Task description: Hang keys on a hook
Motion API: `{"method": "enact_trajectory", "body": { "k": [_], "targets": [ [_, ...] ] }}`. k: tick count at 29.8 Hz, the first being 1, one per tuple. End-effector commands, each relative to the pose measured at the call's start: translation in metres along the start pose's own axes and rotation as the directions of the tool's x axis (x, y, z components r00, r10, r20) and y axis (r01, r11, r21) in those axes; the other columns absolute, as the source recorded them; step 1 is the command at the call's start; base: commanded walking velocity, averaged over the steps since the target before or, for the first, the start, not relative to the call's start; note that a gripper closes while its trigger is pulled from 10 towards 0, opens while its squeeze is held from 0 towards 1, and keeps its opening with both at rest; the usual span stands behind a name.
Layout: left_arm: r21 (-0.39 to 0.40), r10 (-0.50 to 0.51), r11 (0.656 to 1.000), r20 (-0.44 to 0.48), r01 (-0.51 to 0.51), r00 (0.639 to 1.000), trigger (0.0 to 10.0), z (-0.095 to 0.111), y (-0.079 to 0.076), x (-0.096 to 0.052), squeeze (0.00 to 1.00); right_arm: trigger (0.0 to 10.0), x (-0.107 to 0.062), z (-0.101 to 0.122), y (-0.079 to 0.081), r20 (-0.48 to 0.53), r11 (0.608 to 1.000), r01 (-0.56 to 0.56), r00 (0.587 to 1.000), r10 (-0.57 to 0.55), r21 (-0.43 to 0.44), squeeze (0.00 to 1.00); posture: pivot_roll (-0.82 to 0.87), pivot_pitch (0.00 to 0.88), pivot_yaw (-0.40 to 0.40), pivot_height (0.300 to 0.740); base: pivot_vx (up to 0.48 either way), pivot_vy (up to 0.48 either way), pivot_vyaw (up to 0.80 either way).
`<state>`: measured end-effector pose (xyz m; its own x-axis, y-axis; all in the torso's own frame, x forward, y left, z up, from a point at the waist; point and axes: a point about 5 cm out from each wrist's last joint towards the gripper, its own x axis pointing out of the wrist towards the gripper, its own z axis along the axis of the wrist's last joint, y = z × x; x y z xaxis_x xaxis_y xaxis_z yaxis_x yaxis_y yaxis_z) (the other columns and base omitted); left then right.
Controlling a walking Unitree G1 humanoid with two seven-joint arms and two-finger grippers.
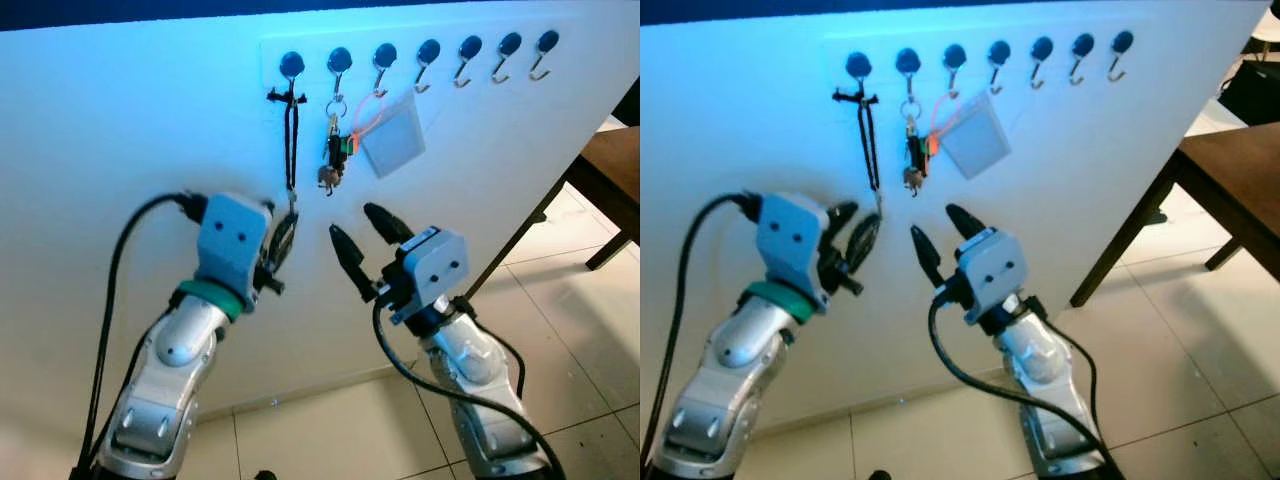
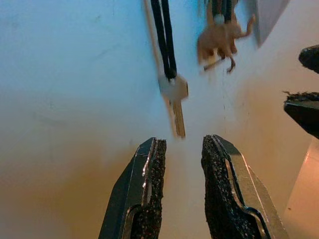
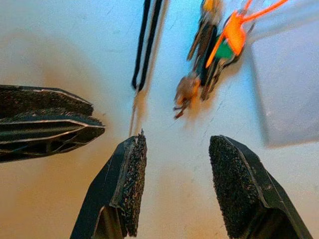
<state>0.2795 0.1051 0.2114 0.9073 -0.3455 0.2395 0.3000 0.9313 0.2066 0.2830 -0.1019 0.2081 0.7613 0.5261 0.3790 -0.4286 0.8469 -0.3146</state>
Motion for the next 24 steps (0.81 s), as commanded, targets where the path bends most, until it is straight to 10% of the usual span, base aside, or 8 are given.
{"method": "enact_trajectory", "body": {
  "k": [1, 14, 24],
  "targets": [
    [0.007, -0.002, 1.0, -0.016, 0.003, 1.0, 10.0, -0.0032, -0.0015, -0.0031, 0.0, 10.0, -0.0013, -0.0037, 0.0, -0.024, 1.0, 0.001, 1.0, -0.001, 0.007, 0.0, -0.11, 0.068, 0.059, 0.74, -0.409, 0.0, 0.0],
    [0.002, -0.001, 1.0, -0.008, 0.001, 1.0, 10.0, -0.0008, -0.002, -0.0065, 0.0, 10.0, 0.0017, -0.0083, -0.0023, -0.05, 1.0, 0.024, 0.998, -0.023, 0.018, 0.0, -0.1, 0.077, 0.062, 0.74, -0.475, 0.0, 0.0],
    [-0.014, -0.033, 0.999, -0.03, 0.033, 0.999, 10.0, -0.0012, -0.0058, -0.005, 0.0, 10.0, 0.004, -0.0114, -0.0084, -0.078, 0.997, 0.061, 0.995, -0.058, 0.037, 0.0, -0.09, 0.078, 0.065, 0.74, -0.192, 0.0, -0.72]
  ]
}}
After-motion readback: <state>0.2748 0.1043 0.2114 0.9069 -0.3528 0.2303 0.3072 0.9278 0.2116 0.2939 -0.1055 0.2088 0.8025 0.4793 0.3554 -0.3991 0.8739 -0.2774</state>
